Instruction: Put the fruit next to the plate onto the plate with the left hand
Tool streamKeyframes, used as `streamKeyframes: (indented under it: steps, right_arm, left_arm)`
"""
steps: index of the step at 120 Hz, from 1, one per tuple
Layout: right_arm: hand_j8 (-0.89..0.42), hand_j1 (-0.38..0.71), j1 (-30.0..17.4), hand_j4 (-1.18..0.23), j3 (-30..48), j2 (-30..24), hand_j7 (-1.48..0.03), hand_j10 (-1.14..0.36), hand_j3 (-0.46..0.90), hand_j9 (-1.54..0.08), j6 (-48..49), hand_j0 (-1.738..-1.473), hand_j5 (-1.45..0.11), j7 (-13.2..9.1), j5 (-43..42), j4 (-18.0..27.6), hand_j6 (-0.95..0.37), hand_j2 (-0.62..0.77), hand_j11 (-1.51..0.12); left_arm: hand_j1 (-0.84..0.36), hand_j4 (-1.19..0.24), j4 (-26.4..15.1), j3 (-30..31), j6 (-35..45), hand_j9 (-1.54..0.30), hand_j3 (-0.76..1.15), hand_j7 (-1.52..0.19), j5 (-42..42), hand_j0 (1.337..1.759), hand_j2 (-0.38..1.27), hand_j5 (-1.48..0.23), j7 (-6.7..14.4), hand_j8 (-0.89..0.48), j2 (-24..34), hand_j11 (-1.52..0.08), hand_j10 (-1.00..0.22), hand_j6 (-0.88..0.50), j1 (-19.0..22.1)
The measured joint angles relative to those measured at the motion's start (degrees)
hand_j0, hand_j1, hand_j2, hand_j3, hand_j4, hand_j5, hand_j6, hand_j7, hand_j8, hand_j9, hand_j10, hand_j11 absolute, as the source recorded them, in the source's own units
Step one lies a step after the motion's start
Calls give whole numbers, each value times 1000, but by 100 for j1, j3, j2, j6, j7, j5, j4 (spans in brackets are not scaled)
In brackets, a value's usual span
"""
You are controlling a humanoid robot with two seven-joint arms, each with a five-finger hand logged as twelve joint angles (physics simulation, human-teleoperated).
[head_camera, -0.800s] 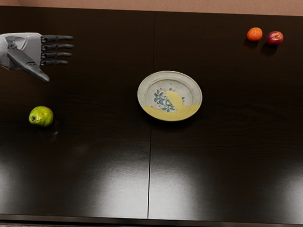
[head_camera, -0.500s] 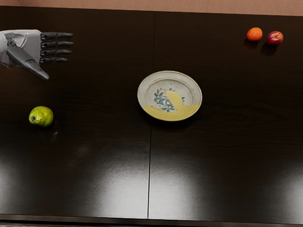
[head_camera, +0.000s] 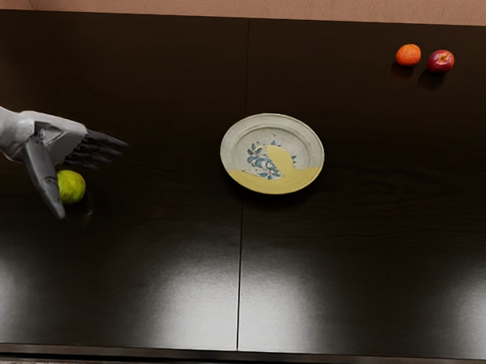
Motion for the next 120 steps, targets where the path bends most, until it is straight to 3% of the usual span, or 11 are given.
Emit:
streamKeyframes:
  steps: [12, 41, 91, 120]
  right_arm:
    - [-27, -316, -4, -27, 0, 0, -36, -27, 0, -36, 1, -1658, -36, 1, 0, 0, -27, -6, -36]
    - [-27, -316, -4, -27, -1, 0, -36, -27, 0, -36, 1, -1658, -36, 0, 0, 0, -27, -6, -36]
    - [-27, -316, 11, -27, 6, 0, -36, -27, 0, -36, 1, -1658, -36, -7, 0, -8, -27, -6, -36]
    - [-27, -316, 33, -27, 8, 0, -36, -27, 0, -36, 1, -1658, -36, -7, 0, -21, -27, -6, -36]
  left_arm:
    - [349, -3, -78, -2, 0, 0, 0, 0, 39, 1658, 0, 0, 244, -4, 0, 0, -3, -4, -9]
    - [349, -4, -178, -32, 0, 0, 0, 0, 409, 1658, -1, -1, 495, -5, -27, 0, -3, -5, -246]
    - [349, -6, -196, -35, 1, 0, 0, 0, 2733, 1658, 0, -1, 549, -7, -306, 0, -5, -7, -232]
    - [349, -6, -367, 0, 338, 0, 0, -1, 3931, 1658, 0, -1, 550, -7, -627, 0, -5, -8, 197]
